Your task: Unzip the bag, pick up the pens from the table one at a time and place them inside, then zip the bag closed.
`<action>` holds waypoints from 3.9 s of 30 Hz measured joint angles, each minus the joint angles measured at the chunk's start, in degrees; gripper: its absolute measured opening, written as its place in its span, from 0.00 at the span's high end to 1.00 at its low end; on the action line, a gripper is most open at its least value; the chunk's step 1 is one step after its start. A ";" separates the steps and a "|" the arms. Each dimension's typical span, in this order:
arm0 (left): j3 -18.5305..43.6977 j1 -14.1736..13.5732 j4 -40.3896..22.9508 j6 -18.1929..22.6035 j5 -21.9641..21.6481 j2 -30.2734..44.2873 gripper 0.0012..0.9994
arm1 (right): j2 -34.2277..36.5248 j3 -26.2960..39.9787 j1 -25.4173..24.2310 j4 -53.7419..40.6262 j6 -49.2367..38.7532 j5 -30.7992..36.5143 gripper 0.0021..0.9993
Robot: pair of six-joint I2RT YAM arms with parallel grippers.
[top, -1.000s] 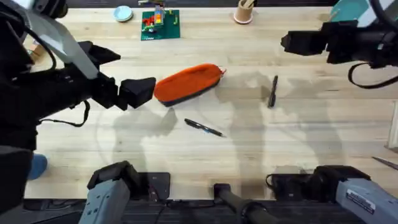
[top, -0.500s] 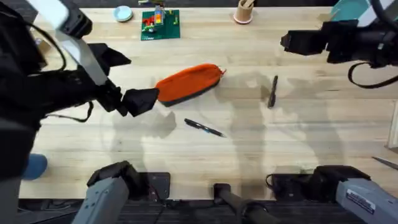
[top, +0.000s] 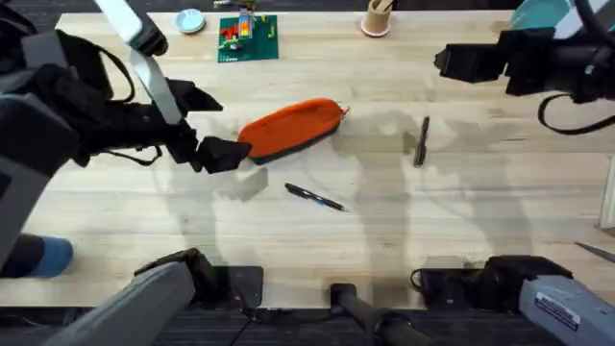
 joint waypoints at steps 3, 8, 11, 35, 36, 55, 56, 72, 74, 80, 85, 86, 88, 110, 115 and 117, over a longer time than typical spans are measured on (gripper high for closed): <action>0.00 0.00 0.95 0.19 -0.17 3.43 0.00 | 0.00 0.00 0.00 0.14 0.00 0.00 0.00; 0.00 0.00 1.83 0.19 -0.32 8.36 0.00 | 0.00 0.00 0.00 0.17 0.00 0.00 0.00; 0.00 0.00 2.92 0.20 -0.33 10.65 0.00 | 0.00 0.00 0.00 0.17 0.00 0.00 0.00; 0.00 -10.32 8.36 0.58 -3.33 13.13 0.02 | 0.00 0.00 0.00 0.21 0.00 0.00 0.00; 0.00 -10.32 8.33 0.57 -3.51 13.14 0.03 | 0.00 0.00 0.00 0.21 0.00 0.00 0.00; 0.00 -10.34 8.69 0.64 -4.76 13.13 0.94 | 0.00 0.00 0.00 0.21 0.00 0.00 0.00; 0.00 -10.36 8.68 0.62 -4.73 13.13 0.95 | 0.00 0.00 0.00 0.21 0.00 0.00 0.00; 0.00 -10.36 8.69 0.61 -4.71 13.15 0.96 | 2.14 0.20 -0.04 2.44 -7.69 -12.60 0.00; 0.00 -10.36 8.69 0.61 -4.71 13.15 0.96 | 3.87 0.24 -0.41 2.44 -10.42 -15.51 0.00; 0.00 -10.36 8.69 0.61 -4.71 13.13 0.96 | 11.28 3.19 -1.21 -0.05 -18.33 -21.64 0.01; 0.00 -10.36 8.69 0.61 -4.70 13.15 0.96 | 19.20 12.91 -1.20 -7.34 -25.58 -23.59 0.01; 0.00 -10.36 8.68 0.61 -4.70 13.15 0.96 | 20.75 15.27 -1.20 -9.03 -27.05 -23.83 0.01; 0.00 -10.36 8.69 0.59 -4.69 13.15 0.96 | 23.87 20.05 -1.20 -12.52 -30.07 -24.16 0.01; 0.00 -10.36 8.70 0.60 -4.69 13.14 0.96 | 41.51 35.52 -1.20 -14.60 -49.21 -25.52 0.00; 0.00 -10.36 8.71 0.61 -4.71 13.13 0.96 | 41.51 35.60 -0.50 -13.92 -51.68 -25.90 0.00; 0.00 -10.36 8.76 0.60 -4.81 13.14 0.96 | 41.50 35.60 0.10 -14.06 -54.00 -25.99 0.00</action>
